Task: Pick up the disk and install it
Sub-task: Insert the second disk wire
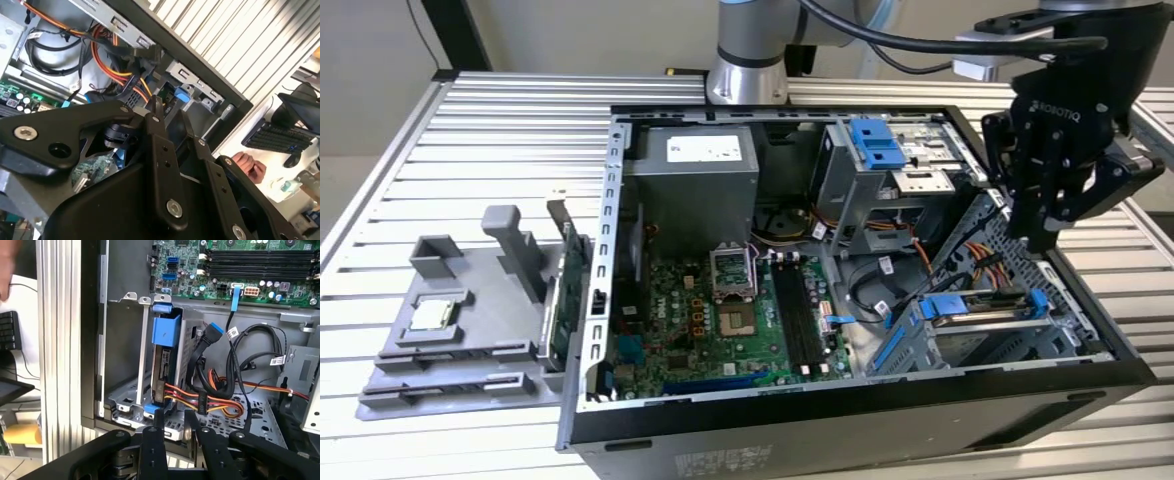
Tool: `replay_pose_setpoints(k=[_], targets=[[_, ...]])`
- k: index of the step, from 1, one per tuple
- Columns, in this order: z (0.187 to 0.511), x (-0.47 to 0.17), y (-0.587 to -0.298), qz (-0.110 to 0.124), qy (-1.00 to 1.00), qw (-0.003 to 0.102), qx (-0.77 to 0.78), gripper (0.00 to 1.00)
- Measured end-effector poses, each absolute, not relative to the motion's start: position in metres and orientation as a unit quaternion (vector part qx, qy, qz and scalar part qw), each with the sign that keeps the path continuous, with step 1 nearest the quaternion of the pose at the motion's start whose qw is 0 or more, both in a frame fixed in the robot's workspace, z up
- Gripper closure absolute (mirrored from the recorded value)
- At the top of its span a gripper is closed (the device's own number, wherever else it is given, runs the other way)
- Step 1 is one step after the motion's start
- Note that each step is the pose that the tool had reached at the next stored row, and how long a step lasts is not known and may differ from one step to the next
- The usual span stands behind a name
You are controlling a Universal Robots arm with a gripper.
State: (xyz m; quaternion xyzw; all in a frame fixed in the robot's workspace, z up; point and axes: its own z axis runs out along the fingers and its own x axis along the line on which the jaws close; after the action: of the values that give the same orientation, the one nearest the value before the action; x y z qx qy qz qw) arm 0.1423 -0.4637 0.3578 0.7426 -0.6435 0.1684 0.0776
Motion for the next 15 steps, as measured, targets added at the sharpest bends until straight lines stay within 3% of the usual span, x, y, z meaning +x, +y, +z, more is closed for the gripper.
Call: replay_pose_setpoints(k=[9,15], targets=[[0.3546,0.1471,-0.4615,0.162,-0.625,0.083,0.759,0.0],[0.3507,0.1473,-0.4615,0.164,-0.597,0.078,0.781,0.0]])
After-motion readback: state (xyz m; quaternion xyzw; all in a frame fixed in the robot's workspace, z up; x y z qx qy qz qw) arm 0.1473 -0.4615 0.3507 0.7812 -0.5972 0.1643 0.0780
